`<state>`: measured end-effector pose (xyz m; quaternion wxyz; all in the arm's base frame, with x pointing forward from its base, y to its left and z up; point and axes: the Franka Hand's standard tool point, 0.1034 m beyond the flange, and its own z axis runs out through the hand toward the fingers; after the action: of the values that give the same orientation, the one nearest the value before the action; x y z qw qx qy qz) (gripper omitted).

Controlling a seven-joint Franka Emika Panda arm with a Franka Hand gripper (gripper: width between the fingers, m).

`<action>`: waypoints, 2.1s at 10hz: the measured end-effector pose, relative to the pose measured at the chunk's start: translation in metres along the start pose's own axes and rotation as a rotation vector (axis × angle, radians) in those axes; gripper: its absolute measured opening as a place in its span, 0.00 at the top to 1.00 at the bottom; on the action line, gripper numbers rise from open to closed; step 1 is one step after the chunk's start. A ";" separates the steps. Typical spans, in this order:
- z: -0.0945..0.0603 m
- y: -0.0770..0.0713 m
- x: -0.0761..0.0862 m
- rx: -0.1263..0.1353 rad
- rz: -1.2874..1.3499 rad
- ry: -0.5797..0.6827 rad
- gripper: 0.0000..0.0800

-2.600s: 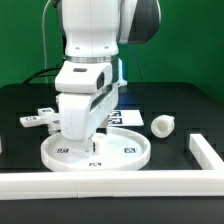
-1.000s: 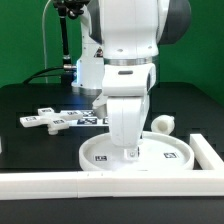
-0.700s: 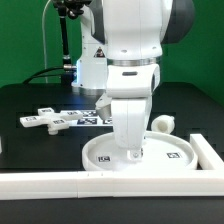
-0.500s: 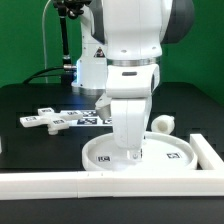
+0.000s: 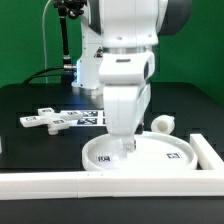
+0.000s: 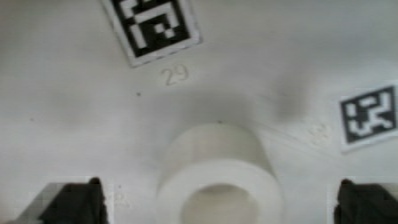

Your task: Assemble round table

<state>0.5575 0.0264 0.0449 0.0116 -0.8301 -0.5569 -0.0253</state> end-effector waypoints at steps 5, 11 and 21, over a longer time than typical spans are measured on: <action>-0.008 -0.041 0.023 -0.034 0.296 0.024 0.19; -0.007 -0.052 0.010 -0.029 0.801 0.075 0.19; 0.001 -0.078 0.010 0.066 1.736 0.098 0.19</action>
Offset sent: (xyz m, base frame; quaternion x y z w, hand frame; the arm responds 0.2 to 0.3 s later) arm -0.0208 0.0299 -0.0047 -0.0487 -0.0181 0.1277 0.9905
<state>0.4894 0.0656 0.0439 0.0750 -0.9585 0.2737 -0.0271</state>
